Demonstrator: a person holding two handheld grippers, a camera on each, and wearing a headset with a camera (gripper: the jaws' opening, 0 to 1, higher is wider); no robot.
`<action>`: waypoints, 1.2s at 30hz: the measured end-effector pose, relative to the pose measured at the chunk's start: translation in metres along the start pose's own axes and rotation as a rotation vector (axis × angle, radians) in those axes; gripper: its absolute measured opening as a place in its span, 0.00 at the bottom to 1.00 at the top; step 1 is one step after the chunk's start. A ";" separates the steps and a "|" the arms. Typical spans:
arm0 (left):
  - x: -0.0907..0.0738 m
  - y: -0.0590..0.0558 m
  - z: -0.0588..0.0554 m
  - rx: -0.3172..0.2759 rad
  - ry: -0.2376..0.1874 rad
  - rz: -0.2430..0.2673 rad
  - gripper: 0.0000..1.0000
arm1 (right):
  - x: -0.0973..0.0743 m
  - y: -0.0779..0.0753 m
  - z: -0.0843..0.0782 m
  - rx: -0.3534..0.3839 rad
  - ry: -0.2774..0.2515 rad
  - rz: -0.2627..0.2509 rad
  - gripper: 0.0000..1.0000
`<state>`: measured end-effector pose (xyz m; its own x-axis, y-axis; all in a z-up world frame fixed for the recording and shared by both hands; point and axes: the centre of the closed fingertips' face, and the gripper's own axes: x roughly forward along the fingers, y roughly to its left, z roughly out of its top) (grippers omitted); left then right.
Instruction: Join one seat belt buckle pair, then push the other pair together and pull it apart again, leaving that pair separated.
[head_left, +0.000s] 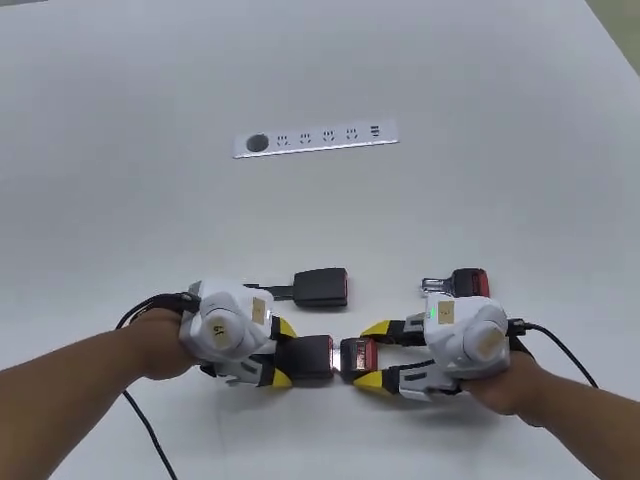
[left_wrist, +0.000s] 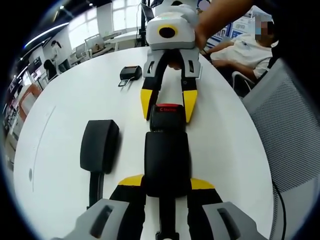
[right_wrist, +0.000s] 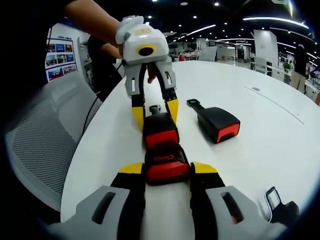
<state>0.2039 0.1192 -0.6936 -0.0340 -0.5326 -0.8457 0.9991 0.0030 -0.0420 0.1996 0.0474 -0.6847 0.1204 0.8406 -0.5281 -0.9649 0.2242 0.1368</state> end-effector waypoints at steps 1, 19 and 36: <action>0.000 0.000 0.000 0.000 0.002 0.001 0.32 | 0.001 0.000 0.000 -0.008 0.010 -0.002 0.32; -0.001 -0.003 -0.002 -0.050 0.033 0.033 0.37 | -0.001 0.000 0.006 -0.025 0.107 -0.063 0.45; -0.040 -0.005 0.024 -0.197 -0.103 0.127 0.78 | -0.044 -0.004 0.022 0.056 0.037 -0.159 0.66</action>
<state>0.2009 0.1199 -0.6470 0.1047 -0.6012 -0.7922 0.9708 0.2347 -0.0498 0.2032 0.0200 -0.6434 0.2605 0.7738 -0.5774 -0.9198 0.3807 0.0952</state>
